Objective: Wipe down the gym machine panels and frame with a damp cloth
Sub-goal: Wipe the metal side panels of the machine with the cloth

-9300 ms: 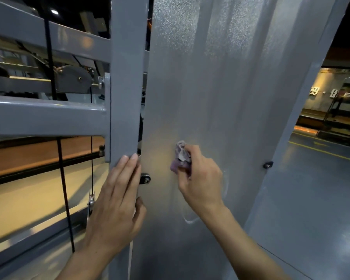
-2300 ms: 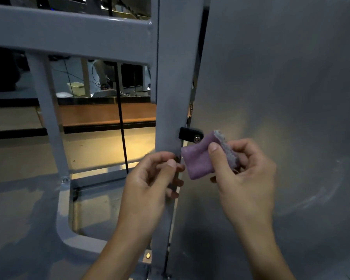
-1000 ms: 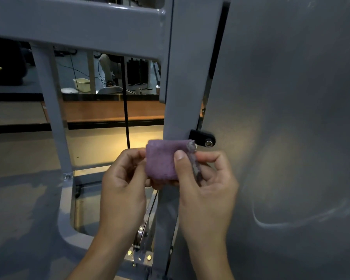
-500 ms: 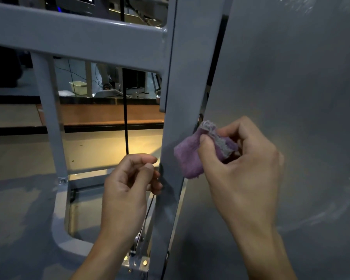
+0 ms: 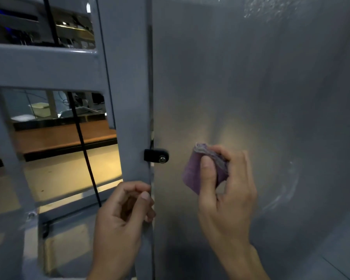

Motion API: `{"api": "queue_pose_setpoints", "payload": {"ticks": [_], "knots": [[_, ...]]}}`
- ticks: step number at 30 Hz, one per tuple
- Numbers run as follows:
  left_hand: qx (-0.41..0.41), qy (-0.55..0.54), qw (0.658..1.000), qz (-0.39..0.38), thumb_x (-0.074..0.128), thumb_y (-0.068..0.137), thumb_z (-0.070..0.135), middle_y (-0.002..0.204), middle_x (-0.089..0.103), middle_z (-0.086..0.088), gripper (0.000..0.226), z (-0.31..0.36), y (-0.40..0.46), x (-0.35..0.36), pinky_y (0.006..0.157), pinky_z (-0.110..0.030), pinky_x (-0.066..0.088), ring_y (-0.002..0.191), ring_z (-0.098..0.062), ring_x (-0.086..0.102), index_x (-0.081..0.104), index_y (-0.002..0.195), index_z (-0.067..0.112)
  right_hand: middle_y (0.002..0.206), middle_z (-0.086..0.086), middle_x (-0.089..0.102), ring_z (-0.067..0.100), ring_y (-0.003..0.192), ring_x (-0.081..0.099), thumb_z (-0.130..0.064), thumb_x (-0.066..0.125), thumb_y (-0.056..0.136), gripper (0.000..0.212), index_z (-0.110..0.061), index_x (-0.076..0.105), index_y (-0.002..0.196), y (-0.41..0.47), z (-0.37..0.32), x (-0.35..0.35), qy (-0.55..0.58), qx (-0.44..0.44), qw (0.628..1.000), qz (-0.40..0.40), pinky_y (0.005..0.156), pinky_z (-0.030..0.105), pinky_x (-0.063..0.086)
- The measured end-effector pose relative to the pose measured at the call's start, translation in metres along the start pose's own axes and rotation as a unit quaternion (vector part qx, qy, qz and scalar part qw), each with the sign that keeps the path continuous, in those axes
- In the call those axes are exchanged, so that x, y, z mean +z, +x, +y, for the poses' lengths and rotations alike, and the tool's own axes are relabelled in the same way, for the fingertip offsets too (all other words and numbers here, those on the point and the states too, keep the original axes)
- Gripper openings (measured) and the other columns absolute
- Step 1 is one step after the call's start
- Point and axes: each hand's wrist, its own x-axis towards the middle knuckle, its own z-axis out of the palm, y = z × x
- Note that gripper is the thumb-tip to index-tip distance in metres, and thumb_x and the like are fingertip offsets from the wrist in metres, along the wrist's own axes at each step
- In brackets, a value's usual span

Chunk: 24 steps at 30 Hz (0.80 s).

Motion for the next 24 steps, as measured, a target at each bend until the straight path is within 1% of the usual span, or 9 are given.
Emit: {"api": "queue_pose_setpoints", "payload": {"ticks": [3,7,9,12,14,16,19,22,24], "knots": [[0.006,-0.005,1.000,0.002,0.061,0.086,0.019,0.070,0.065,-0.013,0.019,-0.001,-0.001,0.006,0.058,-0.022,0.050,0.056,-0.019,0.061,0.071,0.086,0.035,0.104,0.000,0.058,0.006,0.090,0.056,-0.022,0.054,0.104,0.015,-0.017,0.063,0.115,0.016,-0.007,0.012,-0.001,-0.019,0.999,0.038,0.077,0.012,0.041],[0.007,-0.012,1.000,-0.003,0.061,0.085,0.019,0.072,0.067,-0.012,0.024,-0.001,-0.005,0.013,0.057,-0.026,0.052,0.056,-0.020,0.062,0.071,0.086,0.040,0.096,0.000,0.060,0.015,0.072,0.059,-0.028,0.058,0.103,0.010,-0.027,0.059,0.113,0.017,-0.018,0.034,-0.079,-0.138,0.987,0.010,0.049,0.030,0.049],[0.012,-0.005,1.000,-0.004,0.062,0.085,0.019,0.072,0.067,-0.012,0.023,-0.001,-0.006,0.015,0.057,-0.027,0.053,0.056,-0.020,0.062,0.071,0.087,0.040,0.091,-0.001,0.059,0.017,0.065,0.058,-0.026,0.065,0.101,0.009,-0.026,0.063,0.110,0.018,-0.016,0.033,-0.110,-0.180,0.977,0.002,0.042,0.033,0.048],[0.015,0.001,1.000,-0.007,0.061,0.086,0.018,0.072,0.066,-0.009,0.024,-0.001,-0.008,0.019,0.058,-0.029,0.054,0.056,-0.021,0.062,0.071,0.088,0.040,0.093,-0.004,0.061,0.012,0.072,0.057,-0.028,0.064,0.101,0.012,-0.030,0.057,0.111,0.025,0.003,0.012,-0.138,-0.188,0.972,0.024,0.052,0.025,0.044],[0.022,0.008,1.000,-0.011,0.061,0.087,0.018,0.073,0.066,-0.009,0.024,-0.001,-0.009,0.019,0.058,-0.028,0.054,0.058,-0.021,0.063,0.071,0.091,0.040,0.096,-0.003,0.060,0.013,0.075,0.058,-0.029,0.064,0.102,0.014,-0.030,0.056,0.113,0.028,0.015,-0.006,-0.141,-0.163,0.975,0.050,0.054,0.026,0.044],[0.033,0.010,0.999,-0.010,0.061,0.088,0.018,0.074,0.066,-0.009,0.024,0.000,-0.010,0.021,0.059,-0.027,0.054,0.059,-0.022,0.063,0.071,0.094,0.040,0.097,-0.002,0.058,0.014,0.074,0.058,-0.026,0.064,0.101,0.015,-0.028,0.055,0.113,0.028,0.016,-0.008,-0.136,-0.154,0.977,0.055,0.053,0.029,0.045],[0.034,0.015,0.999,-0.008,0.061,0.088,0.021,0.078,0.069,-0.009,0.024,0.002,-0.009,0.027,0.061,-0.027,0.055,0.061,-0.020,0.065,0.072,0.095,0.042,0.091,-0.001,0.059,0.018,0.065,0.058,-0.022,0.065,0.101,0.014,-0.027,0.054,0.110,0.023,0.001,0.018,-0.160,-0.200,0.966,0.025,0.045,0.034,0.047],[0.047,0.047,0.998,-0.012,0.065,0.090,0.034,0.089,0.073,-0.002,0.021,0.000,-0.008,0.031,0.067,-0.031,0.057,0.076,-0.019,0.071,0.072,0.103,0.047,0.085,0.000,0.059,0.019,0.061,0.056,-0.024,0.065,0.101,0.010,-0.025,0.056,0.104,0.023,0.000,0.023,-0.170,-0.230,0.958,0.013,0.044,0.035,0.047],[0.084,0.088,0.992,-0.025,0.059,0.091,0.042,0.103,0.074,0.003,0.025,0.000,-0.007,0.029,0.076,-0.034,0.058,0.091,-0.020,0.072,0.069,0.114,0.049,0.086,0.001,0.061,0.021,0.064,0.060,-0.029,0.061,0.104,0.007,-0.027,0.054,0.106,0.028,0.019,-0.001,-0.180,-0.215,0.959,0.030,0.047,0.036,0.049]]}}
